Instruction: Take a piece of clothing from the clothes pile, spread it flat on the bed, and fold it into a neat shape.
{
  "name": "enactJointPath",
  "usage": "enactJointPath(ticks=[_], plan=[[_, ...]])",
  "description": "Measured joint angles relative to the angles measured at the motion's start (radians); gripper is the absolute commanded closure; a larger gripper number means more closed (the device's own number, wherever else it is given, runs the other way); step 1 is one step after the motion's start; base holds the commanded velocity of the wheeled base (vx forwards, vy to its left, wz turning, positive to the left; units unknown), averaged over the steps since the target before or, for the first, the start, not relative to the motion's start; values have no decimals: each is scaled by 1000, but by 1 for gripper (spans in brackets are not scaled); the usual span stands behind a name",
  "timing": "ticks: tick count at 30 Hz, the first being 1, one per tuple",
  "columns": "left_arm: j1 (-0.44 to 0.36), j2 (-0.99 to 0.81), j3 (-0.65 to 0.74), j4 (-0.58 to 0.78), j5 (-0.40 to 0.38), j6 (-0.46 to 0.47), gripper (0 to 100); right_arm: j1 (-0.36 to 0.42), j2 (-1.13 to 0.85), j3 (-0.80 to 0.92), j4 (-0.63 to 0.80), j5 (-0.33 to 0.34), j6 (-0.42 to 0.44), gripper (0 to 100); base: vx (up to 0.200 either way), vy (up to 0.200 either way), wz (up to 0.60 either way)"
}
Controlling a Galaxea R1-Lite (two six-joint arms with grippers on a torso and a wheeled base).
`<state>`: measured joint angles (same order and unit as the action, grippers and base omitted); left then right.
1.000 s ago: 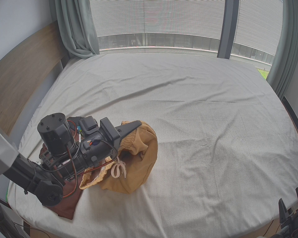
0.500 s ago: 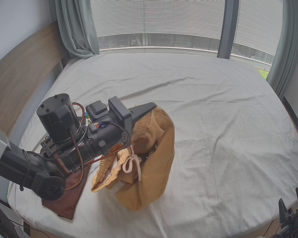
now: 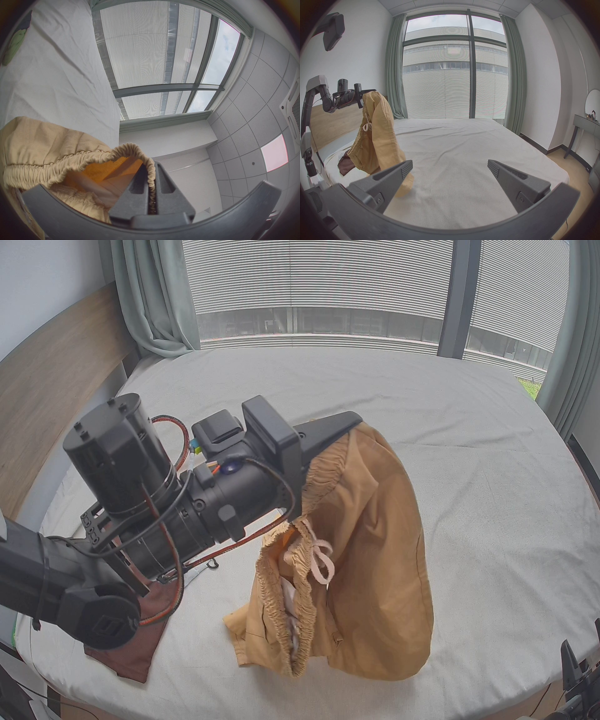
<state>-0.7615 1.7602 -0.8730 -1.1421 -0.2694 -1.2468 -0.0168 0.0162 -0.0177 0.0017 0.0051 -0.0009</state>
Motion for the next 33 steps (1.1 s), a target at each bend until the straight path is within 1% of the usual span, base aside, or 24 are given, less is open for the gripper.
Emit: enactJointPath(ticks=[14,27,30,33], plan=[[-83,92,-98,0,8,-3,100,0,0,0,0,-1,0,0,0,0,0],[-136,121,-170,-11,10,-120,100,0,0,0,0,-1,0,0,0,0,0],[-155,109,-184,-11,23,-175,100,0,0,0,0,-1,0,0,0,0,0],[-169,94,-202,-15,34,-188,100,0,0,0,0,-1,0,0,0,0,0]])
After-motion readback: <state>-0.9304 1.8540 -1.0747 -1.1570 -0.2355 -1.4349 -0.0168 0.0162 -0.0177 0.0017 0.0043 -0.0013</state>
